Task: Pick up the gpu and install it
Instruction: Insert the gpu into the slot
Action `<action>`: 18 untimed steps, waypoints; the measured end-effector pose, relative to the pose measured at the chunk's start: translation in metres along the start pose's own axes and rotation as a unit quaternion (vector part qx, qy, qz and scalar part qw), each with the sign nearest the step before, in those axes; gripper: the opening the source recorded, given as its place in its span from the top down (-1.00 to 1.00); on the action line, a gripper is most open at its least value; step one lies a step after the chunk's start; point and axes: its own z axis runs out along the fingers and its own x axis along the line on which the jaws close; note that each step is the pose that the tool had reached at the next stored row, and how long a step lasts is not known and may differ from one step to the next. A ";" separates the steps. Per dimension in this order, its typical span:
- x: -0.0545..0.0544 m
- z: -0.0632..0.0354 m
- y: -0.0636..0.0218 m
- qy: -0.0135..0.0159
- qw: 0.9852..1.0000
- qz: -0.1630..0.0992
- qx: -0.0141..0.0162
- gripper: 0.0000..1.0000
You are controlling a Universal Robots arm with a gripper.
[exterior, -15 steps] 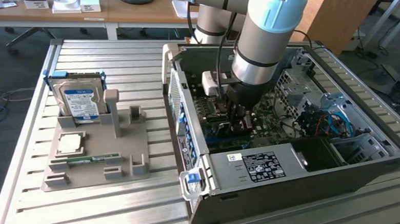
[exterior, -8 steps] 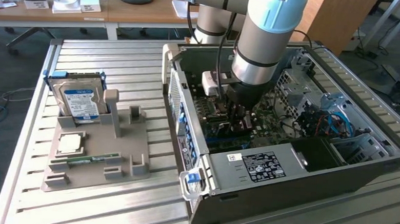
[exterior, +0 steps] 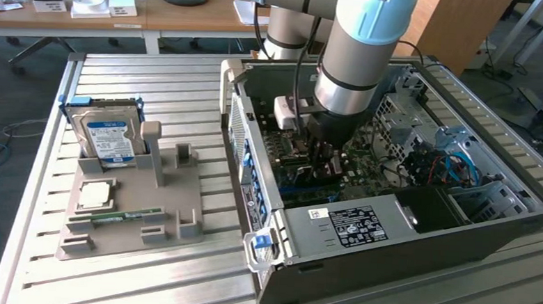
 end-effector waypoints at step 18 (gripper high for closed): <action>-0.005 0.0008 0.0001 0.004 1.000 0.001 0.000 0.47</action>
